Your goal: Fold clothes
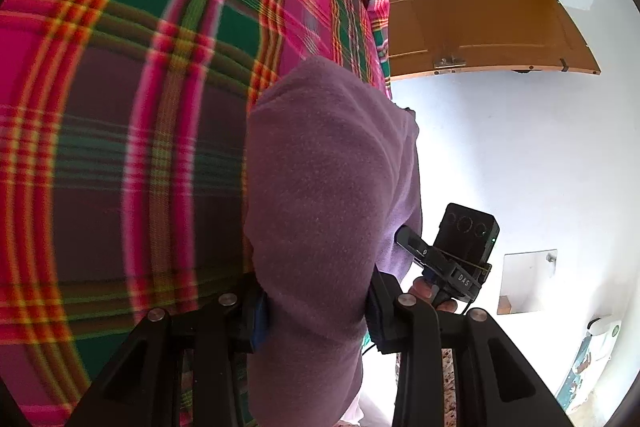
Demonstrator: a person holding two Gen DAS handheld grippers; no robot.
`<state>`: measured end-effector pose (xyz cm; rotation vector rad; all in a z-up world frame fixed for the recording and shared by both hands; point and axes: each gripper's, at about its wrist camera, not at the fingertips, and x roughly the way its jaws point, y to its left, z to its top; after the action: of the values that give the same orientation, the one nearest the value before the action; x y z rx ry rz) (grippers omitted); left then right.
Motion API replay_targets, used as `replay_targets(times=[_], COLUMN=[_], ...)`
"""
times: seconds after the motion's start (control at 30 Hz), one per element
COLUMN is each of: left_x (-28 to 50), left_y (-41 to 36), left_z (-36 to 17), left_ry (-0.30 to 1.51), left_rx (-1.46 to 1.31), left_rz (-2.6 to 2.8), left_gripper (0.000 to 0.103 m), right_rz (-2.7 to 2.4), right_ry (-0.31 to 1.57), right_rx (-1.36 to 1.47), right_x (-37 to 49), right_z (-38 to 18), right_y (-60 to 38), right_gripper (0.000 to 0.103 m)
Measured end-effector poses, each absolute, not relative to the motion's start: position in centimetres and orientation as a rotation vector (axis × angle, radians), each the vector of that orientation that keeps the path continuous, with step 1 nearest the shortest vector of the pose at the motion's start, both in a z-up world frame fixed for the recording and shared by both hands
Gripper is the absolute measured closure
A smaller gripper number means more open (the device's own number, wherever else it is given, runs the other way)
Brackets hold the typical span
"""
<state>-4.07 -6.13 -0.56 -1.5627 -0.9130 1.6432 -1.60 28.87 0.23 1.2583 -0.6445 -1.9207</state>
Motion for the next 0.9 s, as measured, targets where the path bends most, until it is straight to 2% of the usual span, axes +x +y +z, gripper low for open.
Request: replay_targets(times=[0.9], left_x=[-9.4], left_y=[-13.3], left_z=[-1.9], left_ry=[-0.989], left_rx=[-1.561], left_rz=[1.709], left_gripper=[0.064], right_rz=[-1.875], right_ry=[-0.640], right_rx=[1.286], right_x=[-5.0], right_z=[-0.6], right_y=[21.3], right_gripper=[0.082])
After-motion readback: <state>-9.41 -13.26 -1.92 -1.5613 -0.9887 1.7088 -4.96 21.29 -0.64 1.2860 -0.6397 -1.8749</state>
